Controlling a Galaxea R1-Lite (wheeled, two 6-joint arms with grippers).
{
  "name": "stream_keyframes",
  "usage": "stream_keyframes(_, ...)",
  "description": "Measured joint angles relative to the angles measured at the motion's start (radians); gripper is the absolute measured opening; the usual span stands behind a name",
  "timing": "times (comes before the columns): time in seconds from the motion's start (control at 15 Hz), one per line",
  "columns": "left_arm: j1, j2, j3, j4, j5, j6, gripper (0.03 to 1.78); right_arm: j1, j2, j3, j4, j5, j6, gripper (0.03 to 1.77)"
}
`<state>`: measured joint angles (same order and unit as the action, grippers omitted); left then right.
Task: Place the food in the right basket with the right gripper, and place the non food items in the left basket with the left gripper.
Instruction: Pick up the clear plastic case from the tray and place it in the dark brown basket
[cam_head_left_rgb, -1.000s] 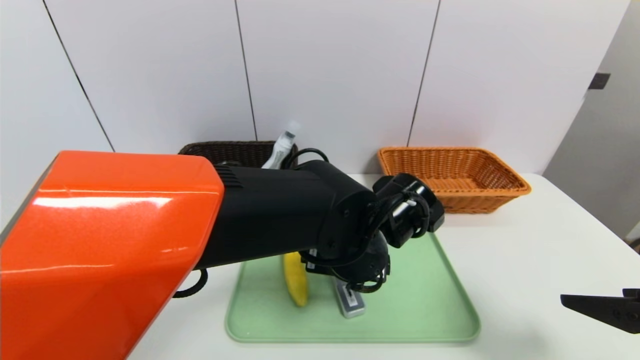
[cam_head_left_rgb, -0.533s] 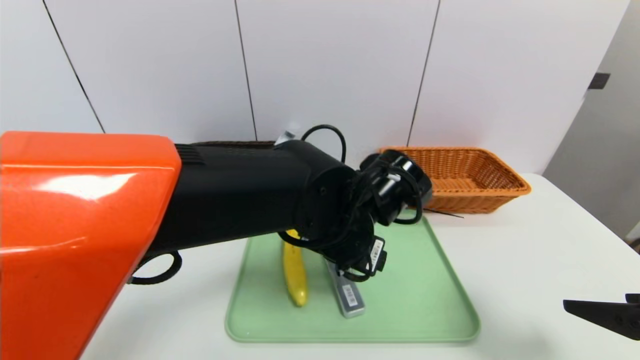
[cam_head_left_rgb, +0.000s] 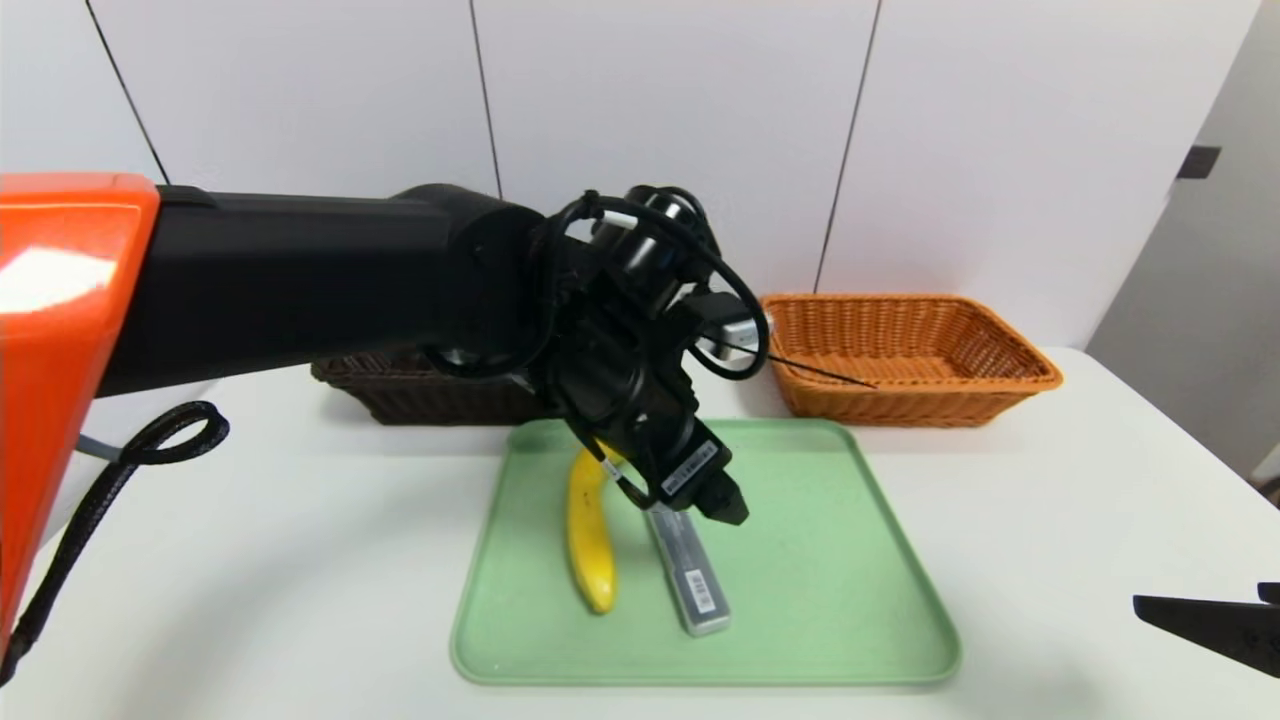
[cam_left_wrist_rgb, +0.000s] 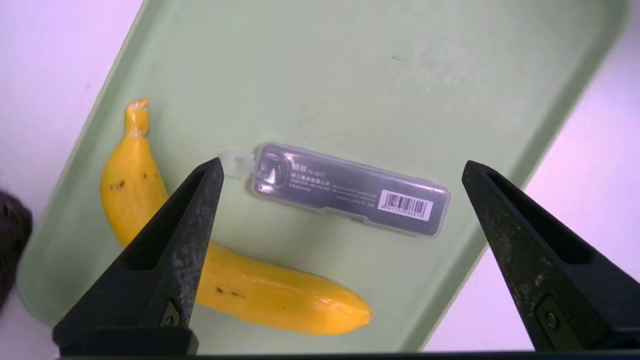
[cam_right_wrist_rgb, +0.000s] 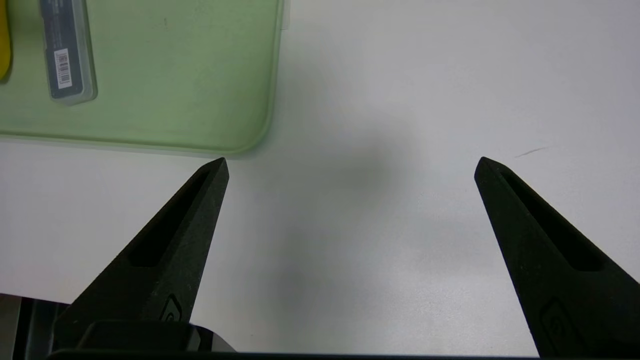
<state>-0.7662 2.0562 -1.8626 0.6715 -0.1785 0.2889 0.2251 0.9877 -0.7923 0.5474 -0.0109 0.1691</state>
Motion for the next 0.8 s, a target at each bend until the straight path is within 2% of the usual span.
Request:
stream_keyframes(0.13,0.035,0.000,0.004,0.007,-0.099,0.175,1.69,0.000,-0.002,0.004,0.001,0.000,0.000,1.70)
stream_keyframes(0.27,0.052,0.013,0.007,0.009,-0.163,0.354,1.69,0.000,-0.005,0.013,0.001,-0.001,0.001,1.70)
stream_keyframes(0.53,0.065,0.064,-0.006,0.039,-0.232,0.660,1.69,0.000,-0.014,0.041,0.000,0.001,0.002,1.70)
stream_keyframes(0.8,0.063,0.104,-0.016,0.079,-0.248,0.867,1.69,0.000,-0.025,0.054,0.001,0.004,0.002,1.70)
